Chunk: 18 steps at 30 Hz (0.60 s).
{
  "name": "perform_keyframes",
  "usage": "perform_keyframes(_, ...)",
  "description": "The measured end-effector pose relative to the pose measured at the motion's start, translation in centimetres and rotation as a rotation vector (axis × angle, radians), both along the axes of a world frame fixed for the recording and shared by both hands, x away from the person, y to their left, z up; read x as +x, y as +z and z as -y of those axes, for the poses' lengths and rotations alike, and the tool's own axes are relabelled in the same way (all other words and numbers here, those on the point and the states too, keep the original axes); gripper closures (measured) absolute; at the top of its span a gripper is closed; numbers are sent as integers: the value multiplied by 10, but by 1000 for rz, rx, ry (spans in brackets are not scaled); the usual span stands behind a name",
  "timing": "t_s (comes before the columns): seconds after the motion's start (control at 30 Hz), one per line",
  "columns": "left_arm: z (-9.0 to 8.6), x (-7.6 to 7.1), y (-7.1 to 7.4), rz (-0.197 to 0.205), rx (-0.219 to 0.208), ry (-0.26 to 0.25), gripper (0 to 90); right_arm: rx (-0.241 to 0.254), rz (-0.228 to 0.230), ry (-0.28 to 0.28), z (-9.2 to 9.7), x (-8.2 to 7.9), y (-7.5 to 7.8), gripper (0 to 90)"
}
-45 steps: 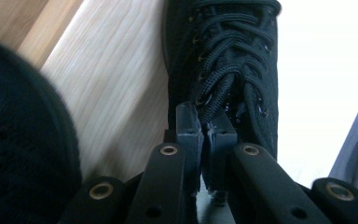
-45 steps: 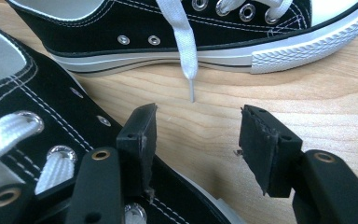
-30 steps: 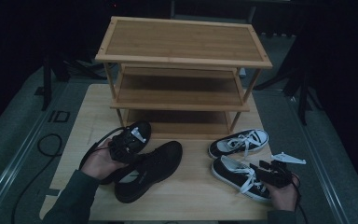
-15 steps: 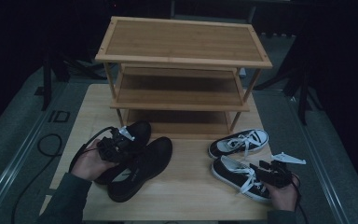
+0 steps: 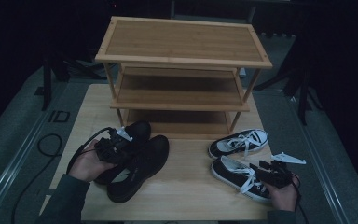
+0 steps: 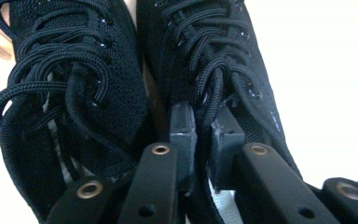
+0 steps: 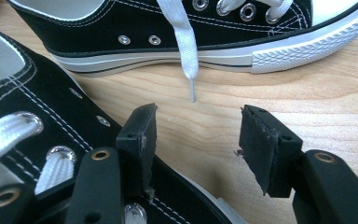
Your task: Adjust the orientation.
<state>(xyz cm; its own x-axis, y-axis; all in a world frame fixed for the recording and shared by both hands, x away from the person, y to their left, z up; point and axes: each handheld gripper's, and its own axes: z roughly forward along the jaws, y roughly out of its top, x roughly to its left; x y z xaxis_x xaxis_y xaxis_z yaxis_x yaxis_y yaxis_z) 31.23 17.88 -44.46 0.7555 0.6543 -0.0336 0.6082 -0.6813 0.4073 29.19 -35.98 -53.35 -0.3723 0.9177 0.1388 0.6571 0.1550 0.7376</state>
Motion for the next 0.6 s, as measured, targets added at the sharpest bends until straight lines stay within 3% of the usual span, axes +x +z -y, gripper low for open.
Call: perform_keyframes(0.6, -1, -4, 10, 25, -16, 20, 552, 2, -1, 0, 0, 0, 0, 457)
